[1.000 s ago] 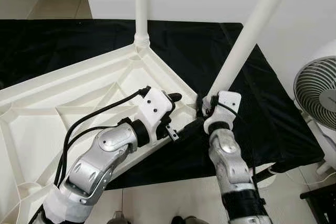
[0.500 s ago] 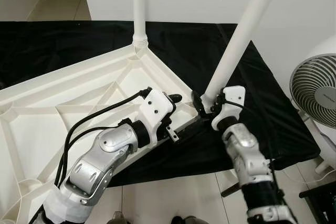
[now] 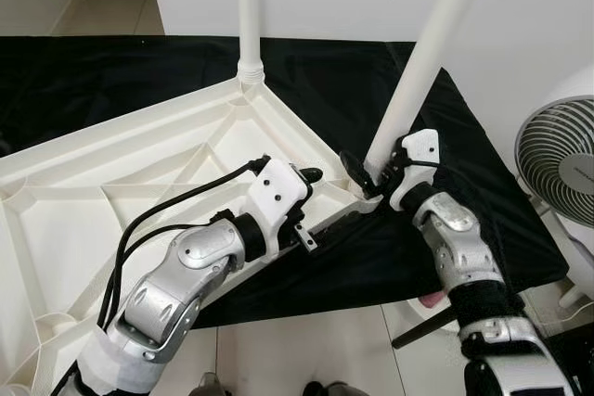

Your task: Building children table

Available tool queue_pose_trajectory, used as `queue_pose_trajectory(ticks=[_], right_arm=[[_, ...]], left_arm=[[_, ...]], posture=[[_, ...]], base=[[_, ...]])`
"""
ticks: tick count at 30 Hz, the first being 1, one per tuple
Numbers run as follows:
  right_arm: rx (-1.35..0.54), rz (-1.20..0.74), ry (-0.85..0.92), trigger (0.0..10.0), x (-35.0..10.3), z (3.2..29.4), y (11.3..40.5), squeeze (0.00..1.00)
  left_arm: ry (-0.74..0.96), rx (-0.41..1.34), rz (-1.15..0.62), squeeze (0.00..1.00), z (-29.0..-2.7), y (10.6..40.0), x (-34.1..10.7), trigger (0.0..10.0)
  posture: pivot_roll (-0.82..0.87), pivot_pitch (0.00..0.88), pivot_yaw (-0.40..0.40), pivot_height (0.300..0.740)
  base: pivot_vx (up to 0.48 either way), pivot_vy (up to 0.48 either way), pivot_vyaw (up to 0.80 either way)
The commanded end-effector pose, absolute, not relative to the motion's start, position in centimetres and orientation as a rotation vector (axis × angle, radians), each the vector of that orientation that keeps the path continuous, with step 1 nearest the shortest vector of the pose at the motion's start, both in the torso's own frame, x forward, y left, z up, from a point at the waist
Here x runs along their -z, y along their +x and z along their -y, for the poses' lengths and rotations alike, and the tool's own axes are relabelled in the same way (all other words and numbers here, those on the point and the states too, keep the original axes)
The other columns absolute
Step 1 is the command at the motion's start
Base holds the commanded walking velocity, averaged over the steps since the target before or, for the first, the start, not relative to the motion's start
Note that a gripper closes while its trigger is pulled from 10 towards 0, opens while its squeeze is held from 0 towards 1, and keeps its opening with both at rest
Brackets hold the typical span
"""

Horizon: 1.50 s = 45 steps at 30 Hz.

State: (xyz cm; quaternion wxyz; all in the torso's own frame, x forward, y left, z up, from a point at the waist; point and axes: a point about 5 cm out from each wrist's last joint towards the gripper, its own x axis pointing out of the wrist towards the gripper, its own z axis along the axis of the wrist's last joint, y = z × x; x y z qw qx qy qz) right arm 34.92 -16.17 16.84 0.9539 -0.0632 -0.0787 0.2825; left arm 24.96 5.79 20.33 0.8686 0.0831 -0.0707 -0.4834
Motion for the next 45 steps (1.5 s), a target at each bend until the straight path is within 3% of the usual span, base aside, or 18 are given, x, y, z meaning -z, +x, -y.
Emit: queue_pose_trajectory(ticks=[1, 13, 14, 19, 22, 27, 29, 35, 39, 40, 45], right_arm=[[-0.609, 0.145, -0.139, 0.0, -16.5, 16.3, 35.0, 0.00], [-0.692, 0.118, -0.143, 0.0, -15.8, 16.7, 34.8, 0.00], [-0.671, 0.108, -0.130, 10.0, -15.6, 16.7, 34.9, 0.00], [-0.586, 0.098, -0.086, 10.0, -15.3, 16.6, 35.0, 0.00], [-0.430, 0.085, -0.066, 10.0, -14.9, 16.2, 35.0, 0.00], [-0.380, 0.086, -0.045, 10.0, -14.8, 16.0, 34.9, 0.00], [-0.266, 0.082, 0.011, 10.0, -14.5, 14.9, 34.6, 0.00], [-0.162, 0.082, 0.033, 10.0, -14.5, 14.1, 34.5, 0.00], [0.000, 0.062, 0.059, 10.0, -14.4, 13.7, 34.2, 0.00], [0.119, 0.045, 0.081, 10.0, -14.2, 12.7, 33.6, 0.00], [0.166, 0.040, 0.116, 10.0, -14.2, 11.9, 32.9, 0.00]], left_arm=[[0.187, 1.041, 0.127, 0.00, -5.6, 24.8, -20.0, 10.0], [0.186, 1.043, 0.124, 0.00, -5.7, 24.8, -20.1, 10.0], [0.185, 1.044, 0.123, 0.00, -5.7, 24.8, -20.1, 10.0], [0.181, 1.047, 0.121, 0.00, -5.6, 24.7, -20.1, 10.0], [0.178, 1.048, 0.118, 0.00, -5.6, 24.6, -20.0, 10.0], [0.178, 1.048, 0.117, 0.00, -5.5, 24.6, -20.0, 10.0], [0.176, 1.050, 0.117, 0.00, -5.5, 24.6, -20.0, 10.0], [0.176, 1.053, 0.116, 0.00, -5.5, 24.6, -20.0, 10.0], [0.176, 1.055, 0.116, 0.00, -5.4, 24.6, -20.0, 10.0], [0.175, 1.057, 0.116, 0.00, -5.4, 24.6, -20.0, 10.0], [0.169, 1.055, 0.116, 0.00, -5.4, 24.6, -20.0, 10.0]], posture=[[0.18, 0.092, -0.049, 0.740], [0.17, 0.092, -0.044, 0.740], [0.17, 0.094, -0.045, 0.740], [0.17, 0.097, -0.048, 0.740], [0.17, 0.098, -0.049, 0.740], [0.17, 0.098, -0.050, 0.740], [0.17, 0.098, -0.047, 0.740], [0.16, 0.096, -0.045, 0.740], [0.16, 0.096, -0.049, 0.740], [0.16, 0.096, -0.050, 0.740], [0.17, 0.097, -0.051, 0.740]], base=[[0.000, 0.000, 0.00], [0.000, 0.000, 0.00], [0.000, 0.000, 0.00], [0.000, 0.000, 0.00], [0.000, 0.000, 0.00], [0.000, 0.000, 0.00], [0.000, 0.000, 0.00], [0.000, 0.000, 0.00], [0.000, 0.000, 0.00], [0.000, 0.000, 0.00], [0.000, 0.000, 0.00]])
